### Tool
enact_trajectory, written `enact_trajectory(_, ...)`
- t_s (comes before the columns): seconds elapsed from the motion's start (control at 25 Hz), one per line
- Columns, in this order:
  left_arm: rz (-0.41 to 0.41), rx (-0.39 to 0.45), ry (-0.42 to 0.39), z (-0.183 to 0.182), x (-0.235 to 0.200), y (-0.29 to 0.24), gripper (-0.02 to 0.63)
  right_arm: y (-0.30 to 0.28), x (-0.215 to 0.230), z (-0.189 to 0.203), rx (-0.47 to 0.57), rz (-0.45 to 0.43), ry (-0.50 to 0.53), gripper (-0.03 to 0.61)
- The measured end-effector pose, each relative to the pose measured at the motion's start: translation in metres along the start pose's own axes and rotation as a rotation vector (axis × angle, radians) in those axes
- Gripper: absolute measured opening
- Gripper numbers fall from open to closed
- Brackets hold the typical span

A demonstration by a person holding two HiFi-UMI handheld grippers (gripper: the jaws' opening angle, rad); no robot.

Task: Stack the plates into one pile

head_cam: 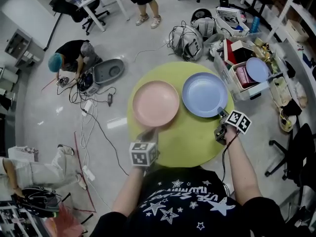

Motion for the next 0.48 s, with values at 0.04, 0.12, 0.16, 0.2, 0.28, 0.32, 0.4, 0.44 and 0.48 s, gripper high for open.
enact_trajectory(0.04, -0.003, -0.004, 0.004, 0.0008, 0.0007, 0.0007, 0.020, -0.0022, 0.0005, -0.0005, -0.004, 0.005, -0.010, 0.149)
enact_trajectory(0.12, -0.010, -0.010, 0.009, 0.0028, 0.0009, 0.0014, 0.019, -0.0057, 0.0016, -0.0013, -0.007, 0.018, -0.026, 0.149)
enact_trajectory(0.16, -0.013, -0.010, 0.011, 0.0036, 0.0003, 0.0012, 0.018, -0.0071, 0.0017, -0.0017, -0.007, 0.024, -0.028, 0.147)
enact_trajectory(0.2, -0.015, -0.009, 0.014, 0.0041, -0.0006, 0.0009, 0.018, -0.0082, 0.0015, -0.0021, -0.006, 0.029, -0.027, 0.146)
enact_trajectory(0.28, -0.020, -0.011, 0.022, 0.0052, -0.0026, 0.0010, 0.020, -0.0095, -0.0003, -0.0015, -0.006, 0.027, -0.021, 0.139)
enact_trajectory(0.32, -0.020, -0.013, 0.026, 0.0058, -0.0036, 0.0011, 0.019, -0.0099, -0.0017, -0.0009, -0.007, 0.021, -0.018, 0.120)
enact_trajectory(0.4, -0.017, -0.009, 0.029, 0.0055, -0.0047, 0.0000, 0.019, -0.0100, -0.0041, -0.0014, -0.007, 0.016, -0.019, 0.083)
enact_trajectory(0.44, -0.016, -0.005, 0.029, 0.0045, -0.0047, -0.0011, 0.018, -0.0101, -0.0048, -0.0023, -0.006, 0.021, -0.024, 0.078)
enact_trajectory(0.48, -0.014, -0.001, 0.028, 0.0035, -0.0047, -0.0021, 0.020, -0.0102, -0.0050, -0.0028, -0.006, 0.027, -0.034, 0.075)
Point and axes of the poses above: the fingertips, and each gripper's own axes: y backward along the fingers, x to its right, z out of its underside, the point moved 9 cm from there along y, backward along the fingers, and after that the axes turned 4 degrees about -x, right-handed, at the moved point
